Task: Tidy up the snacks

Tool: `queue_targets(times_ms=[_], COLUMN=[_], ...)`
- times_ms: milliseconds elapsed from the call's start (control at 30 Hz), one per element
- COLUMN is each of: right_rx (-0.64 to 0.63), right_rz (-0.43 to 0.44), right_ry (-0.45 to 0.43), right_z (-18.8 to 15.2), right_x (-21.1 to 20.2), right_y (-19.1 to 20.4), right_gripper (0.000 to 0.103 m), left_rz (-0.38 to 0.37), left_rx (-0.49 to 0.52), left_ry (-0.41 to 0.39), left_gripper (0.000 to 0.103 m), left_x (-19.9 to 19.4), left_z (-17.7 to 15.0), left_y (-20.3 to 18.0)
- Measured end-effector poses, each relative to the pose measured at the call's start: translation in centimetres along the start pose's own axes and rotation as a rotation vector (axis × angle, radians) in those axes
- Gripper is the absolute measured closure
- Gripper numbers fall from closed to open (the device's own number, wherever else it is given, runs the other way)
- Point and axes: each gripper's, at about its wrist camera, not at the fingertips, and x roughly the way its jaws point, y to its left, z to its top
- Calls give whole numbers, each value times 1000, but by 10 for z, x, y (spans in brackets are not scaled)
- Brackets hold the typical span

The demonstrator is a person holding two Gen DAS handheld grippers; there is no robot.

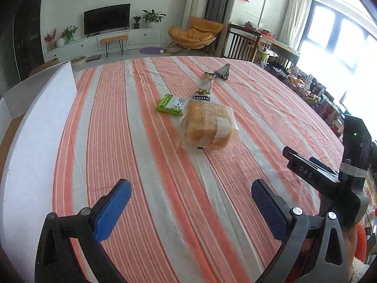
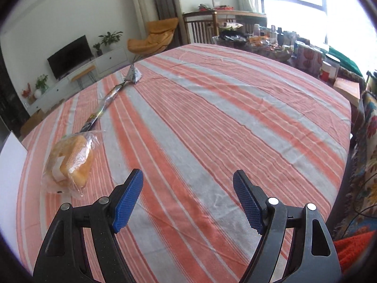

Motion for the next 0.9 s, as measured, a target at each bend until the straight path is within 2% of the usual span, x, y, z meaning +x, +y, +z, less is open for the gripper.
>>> queue_targets(times_ms=[167,300,367,500,900], right_rx=[-90,-93,-86,-78,-61], right_rz=[-39,-47,-50,-52,-58], right_ry=[-2,29,38,48,87], right_z=[-5,-8,-9,-10,-13], right_x=[5,12,14,15,19], right_y=[17,18,16,14,10], right_gripper=[22,22,22,22,21], left_rz=[101,138,157,176,174], left_rx=[-36,-74,-52,-21,-24], left_ry=[35,69,45,75,73], left_gripper=[2,2,2,0,0], left_x=[42,59,58,65,65], left_z=[1,-10,-13,-14,-13], left_y=[26,46,44,39,40])
